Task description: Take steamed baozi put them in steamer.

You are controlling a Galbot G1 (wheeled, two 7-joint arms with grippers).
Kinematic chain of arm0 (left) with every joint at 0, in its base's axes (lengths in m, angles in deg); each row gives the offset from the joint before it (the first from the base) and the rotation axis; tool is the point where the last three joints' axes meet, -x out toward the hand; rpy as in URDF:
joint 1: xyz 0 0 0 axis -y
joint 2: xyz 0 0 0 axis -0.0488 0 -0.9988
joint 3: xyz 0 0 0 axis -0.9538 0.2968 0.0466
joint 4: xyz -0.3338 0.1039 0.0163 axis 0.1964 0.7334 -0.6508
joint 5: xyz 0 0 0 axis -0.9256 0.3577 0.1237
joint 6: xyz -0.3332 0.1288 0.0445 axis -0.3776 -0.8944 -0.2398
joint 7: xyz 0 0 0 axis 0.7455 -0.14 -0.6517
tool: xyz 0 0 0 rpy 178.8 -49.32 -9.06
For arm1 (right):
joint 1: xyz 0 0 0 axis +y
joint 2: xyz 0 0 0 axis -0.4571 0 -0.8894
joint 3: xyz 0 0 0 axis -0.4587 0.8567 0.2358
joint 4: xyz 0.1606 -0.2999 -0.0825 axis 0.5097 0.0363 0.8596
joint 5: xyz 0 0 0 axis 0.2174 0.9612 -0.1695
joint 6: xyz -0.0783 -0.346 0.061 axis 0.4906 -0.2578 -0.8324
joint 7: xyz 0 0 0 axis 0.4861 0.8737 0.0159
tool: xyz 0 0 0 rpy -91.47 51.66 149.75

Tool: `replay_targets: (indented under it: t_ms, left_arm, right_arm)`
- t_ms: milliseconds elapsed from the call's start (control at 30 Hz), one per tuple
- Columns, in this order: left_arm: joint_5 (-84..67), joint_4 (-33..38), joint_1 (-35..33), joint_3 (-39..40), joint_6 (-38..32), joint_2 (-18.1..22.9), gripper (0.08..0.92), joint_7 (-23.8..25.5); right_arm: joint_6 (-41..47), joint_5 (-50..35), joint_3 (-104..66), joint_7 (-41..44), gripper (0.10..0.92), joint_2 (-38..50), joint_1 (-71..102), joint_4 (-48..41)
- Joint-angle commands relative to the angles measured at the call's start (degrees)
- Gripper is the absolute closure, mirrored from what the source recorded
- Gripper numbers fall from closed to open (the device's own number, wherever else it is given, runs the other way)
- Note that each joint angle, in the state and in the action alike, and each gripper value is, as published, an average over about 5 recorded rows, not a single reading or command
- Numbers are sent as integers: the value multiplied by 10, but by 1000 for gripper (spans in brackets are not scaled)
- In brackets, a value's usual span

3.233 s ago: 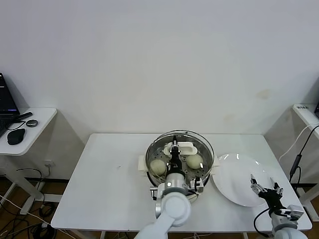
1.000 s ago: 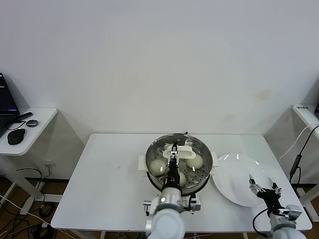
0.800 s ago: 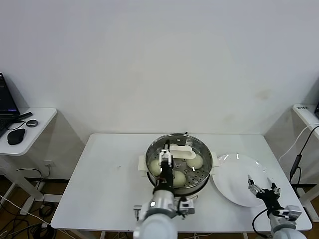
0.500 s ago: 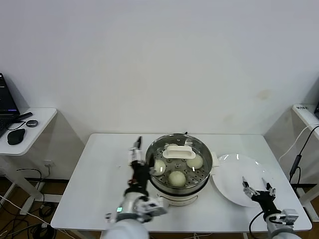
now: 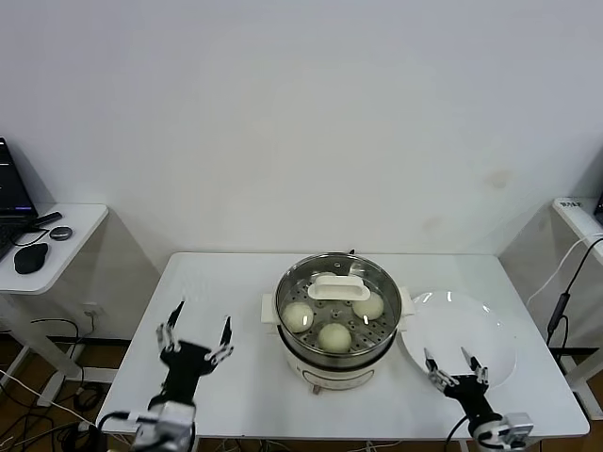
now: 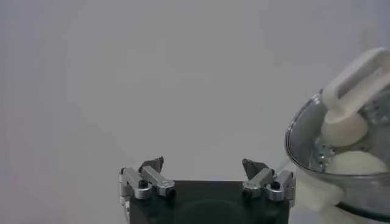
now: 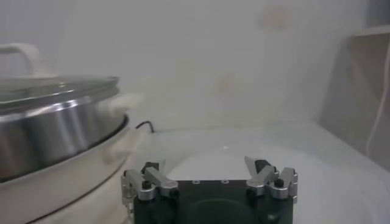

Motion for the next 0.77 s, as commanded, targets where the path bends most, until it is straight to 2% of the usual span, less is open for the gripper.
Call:
replay_targets:
  t_ms: [33,300,767]
  left_arm:
    - [-191,-25,-153,-68,-113,9,177,-61]
    - [-207,-13,-165,-56,-94,8,177,-51]
    - [-210,-15,-162,-53,-96,7,177,-51]
  right_arm:
    - [-3,66,18,-12,203,2,45,40]
    - [51,79,-9,-17,203,9,73,91]
    - [56,88,-15,-19,203,7,68,100]
